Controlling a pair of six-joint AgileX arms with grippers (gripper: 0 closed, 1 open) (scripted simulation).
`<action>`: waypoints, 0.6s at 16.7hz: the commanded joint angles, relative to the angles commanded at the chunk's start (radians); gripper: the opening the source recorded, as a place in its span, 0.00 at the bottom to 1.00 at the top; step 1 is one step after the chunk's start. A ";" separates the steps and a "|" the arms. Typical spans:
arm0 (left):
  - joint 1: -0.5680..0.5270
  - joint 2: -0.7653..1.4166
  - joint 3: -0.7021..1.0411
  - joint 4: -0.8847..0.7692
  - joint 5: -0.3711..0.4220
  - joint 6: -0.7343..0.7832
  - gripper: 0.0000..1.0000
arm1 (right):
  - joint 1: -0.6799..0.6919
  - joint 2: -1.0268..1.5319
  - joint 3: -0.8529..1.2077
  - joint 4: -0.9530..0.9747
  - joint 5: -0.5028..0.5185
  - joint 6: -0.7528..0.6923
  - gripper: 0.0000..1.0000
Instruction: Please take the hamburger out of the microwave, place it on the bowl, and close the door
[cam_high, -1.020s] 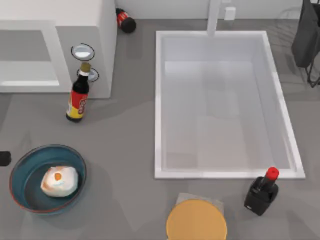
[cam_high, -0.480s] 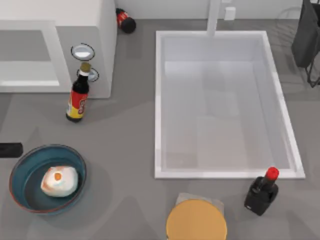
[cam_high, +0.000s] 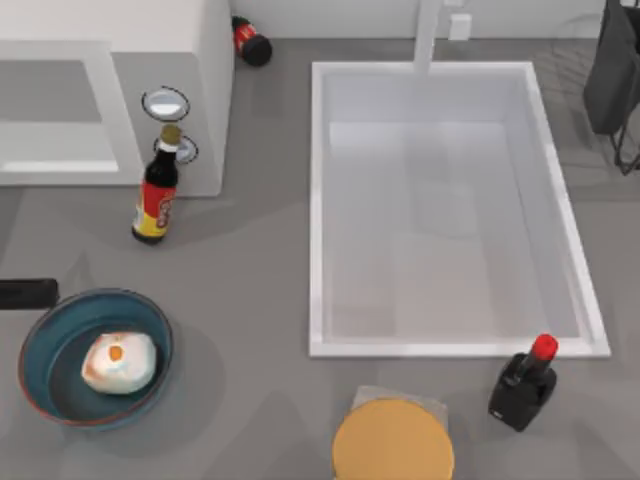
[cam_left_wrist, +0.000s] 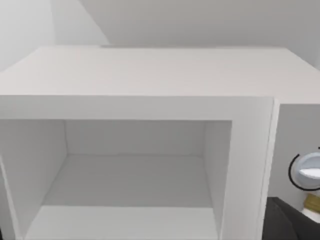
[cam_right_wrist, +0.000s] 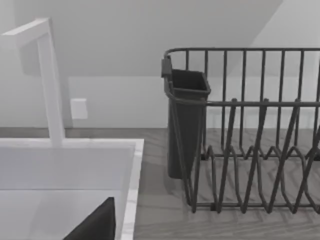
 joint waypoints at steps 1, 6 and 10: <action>0.011 0.011 0.011 -0.009 0.009 0.011 0.00 | 0.000 0.000 0.000 0.000 0.000 0.000 1.00; 0.225 0.222 0.217 -0.172 0.154 0.202 0.00 | 0.000 0.000 0.000 0.000 0.000 0.000 1.00; 0.550 0.524 0.500 -0.394 0.345 0.438 0.00 | 0.000 0.000 0.000 0.000 0.000 0.000 1.00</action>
